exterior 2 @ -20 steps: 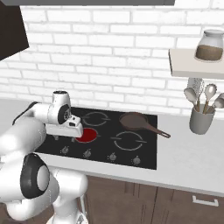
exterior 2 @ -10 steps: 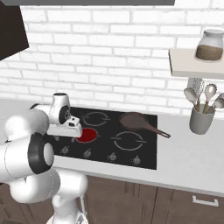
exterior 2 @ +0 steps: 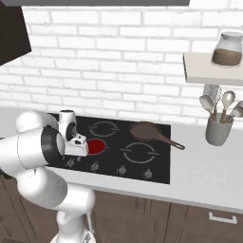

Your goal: Turn off the front center burner of the stove.

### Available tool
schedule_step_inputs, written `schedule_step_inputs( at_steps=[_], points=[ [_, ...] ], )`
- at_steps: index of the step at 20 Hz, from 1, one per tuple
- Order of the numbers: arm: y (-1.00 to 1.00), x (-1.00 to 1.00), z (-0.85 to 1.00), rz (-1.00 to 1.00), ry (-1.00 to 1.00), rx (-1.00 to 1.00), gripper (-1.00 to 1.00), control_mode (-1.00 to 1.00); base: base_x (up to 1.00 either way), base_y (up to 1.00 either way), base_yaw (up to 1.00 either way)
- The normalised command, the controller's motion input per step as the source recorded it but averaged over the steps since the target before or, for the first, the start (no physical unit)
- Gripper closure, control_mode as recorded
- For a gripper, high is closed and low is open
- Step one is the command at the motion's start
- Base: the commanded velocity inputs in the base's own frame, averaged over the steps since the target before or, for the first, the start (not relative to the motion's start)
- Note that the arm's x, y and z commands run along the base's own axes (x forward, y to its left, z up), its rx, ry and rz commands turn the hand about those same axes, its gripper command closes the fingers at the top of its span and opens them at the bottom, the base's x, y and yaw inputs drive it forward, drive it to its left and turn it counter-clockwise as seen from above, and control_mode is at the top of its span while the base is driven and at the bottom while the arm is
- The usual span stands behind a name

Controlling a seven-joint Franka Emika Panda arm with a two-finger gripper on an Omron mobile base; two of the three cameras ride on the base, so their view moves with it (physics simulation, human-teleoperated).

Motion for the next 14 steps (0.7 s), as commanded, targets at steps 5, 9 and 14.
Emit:
schedule_step_inputs(
  at_steps=[5, 9, 14],
  points=[
    [0.0, -0.2, -0.29, 0.0, 0.01, 0.0, -1.0, -1.0, 0.0, 0.0, 0.0],
    [0.0, -0.39, -0.15, 0.0, 0.0, 0.0, -1.0, -1.0, 0.0, 0.0, 0.0],
    [0.0, -0.11, -0.02, 0.0, 0.0, 0.0, -1.0, -1.0, 0.0, 0.0, 0.0]
  ],
)
